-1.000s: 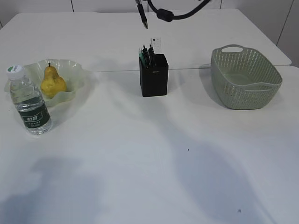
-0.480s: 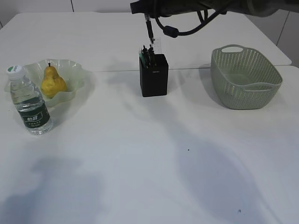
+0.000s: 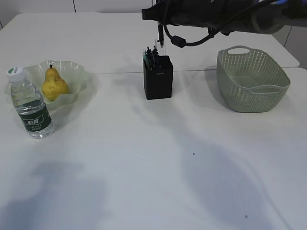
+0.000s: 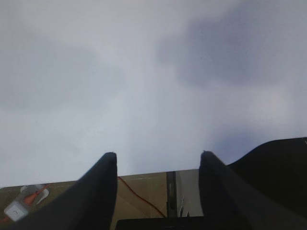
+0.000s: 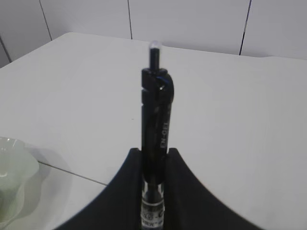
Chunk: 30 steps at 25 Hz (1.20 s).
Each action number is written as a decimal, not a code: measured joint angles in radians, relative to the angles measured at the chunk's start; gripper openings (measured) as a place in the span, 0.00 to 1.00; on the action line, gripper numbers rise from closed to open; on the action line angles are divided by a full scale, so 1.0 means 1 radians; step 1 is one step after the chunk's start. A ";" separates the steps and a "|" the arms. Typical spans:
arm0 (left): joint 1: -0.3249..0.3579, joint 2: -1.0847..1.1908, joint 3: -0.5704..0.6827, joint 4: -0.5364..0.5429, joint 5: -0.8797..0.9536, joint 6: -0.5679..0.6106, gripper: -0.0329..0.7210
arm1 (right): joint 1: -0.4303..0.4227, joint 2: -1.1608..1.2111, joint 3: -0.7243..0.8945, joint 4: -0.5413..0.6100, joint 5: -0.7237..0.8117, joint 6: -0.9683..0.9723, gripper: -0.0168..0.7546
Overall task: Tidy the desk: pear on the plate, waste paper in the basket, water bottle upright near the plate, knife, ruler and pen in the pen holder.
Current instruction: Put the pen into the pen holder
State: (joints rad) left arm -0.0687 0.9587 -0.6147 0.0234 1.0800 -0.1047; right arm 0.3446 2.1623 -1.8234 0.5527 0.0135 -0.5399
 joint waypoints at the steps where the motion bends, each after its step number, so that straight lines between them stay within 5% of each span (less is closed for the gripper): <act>1: 0.000 0.000 0.000 0.000 0.000 0.000 0.55 | 0.000 0.002 0.000 0.000 -0.013 0.000 0.15; 30: 0.000 0.000 0.000 0.000 -0.025 0.000 0.55 | 0.000 0.139 0.003 0.010 -0.185 0.000 0.15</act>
State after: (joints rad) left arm -0.0687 0.9587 -0.6147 0.0234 1.0546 -0.1047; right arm 0.3446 2.3011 -1.8207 0.5623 -0.1714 -0.5399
